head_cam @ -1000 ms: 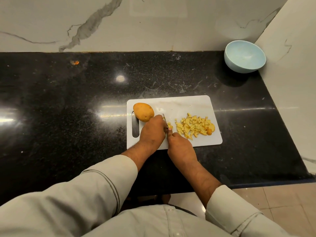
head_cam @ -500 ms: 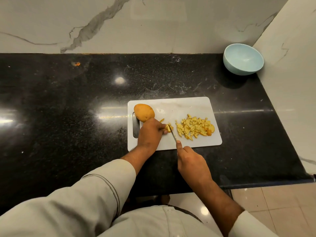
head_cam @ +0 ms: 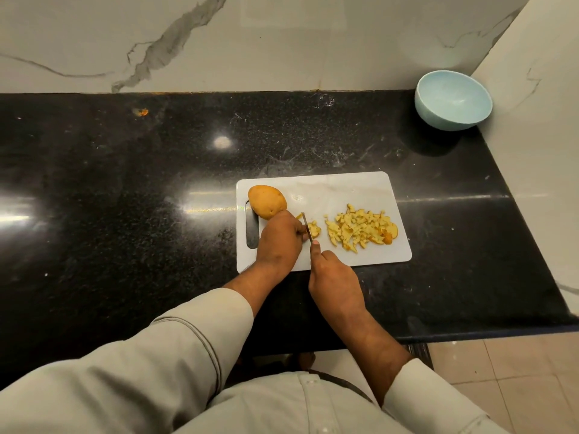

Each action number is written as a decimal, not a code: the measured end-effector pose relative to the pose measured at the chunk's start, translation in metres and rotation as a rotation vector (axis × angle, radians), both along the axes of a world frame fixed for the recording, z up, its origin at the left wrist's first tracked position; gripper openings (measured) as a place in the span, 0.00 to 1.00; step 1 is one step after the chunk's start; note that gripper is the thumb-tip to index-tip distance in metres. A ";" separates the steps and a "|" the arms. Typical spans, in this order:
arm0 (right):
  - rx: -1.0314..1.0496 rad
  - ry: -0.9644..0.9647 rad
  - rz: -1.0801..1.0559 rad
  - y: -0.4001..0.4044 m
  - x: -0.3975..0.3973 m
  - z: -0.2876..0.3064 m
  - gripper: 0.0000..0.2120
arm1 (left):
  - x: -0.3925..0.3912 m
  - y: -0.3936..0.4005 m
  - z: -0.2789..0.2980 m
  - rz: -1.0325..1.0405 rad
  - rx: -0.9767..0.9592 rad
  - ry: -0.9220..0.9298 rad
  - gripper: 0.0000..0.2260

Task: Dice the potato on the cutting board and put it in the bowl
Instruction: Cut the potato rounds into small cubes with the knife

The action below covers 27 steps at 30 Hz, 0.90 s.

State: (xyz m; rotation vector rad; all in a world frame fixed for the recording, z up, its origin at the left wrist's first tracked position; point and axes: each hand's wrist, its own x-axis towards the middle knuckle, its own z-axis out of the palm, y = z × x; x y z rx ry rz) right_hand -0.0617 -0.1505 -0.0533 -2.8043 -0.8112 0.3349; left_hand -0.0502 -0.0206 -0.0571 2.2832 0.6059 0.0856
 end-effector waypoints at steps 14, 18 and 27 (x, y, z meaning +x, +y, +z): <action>-0.073 0.049 0.088 0.011 0.017 -0.002 0.30 | 0.012 0.003 0.011 -0.139 0.144 0.150 0.06; -0.065 0.072 0.084 0.017 0.023 0.000 0.29 | 0.008 0.002 0.011 -0.115 0.105 0.095 0.04; -0.122 0.079 0.152 -0.035 -0.006 0.002 0.30 | -0.001 -0.006 -0.005 0.066 0.052 0.052 0.06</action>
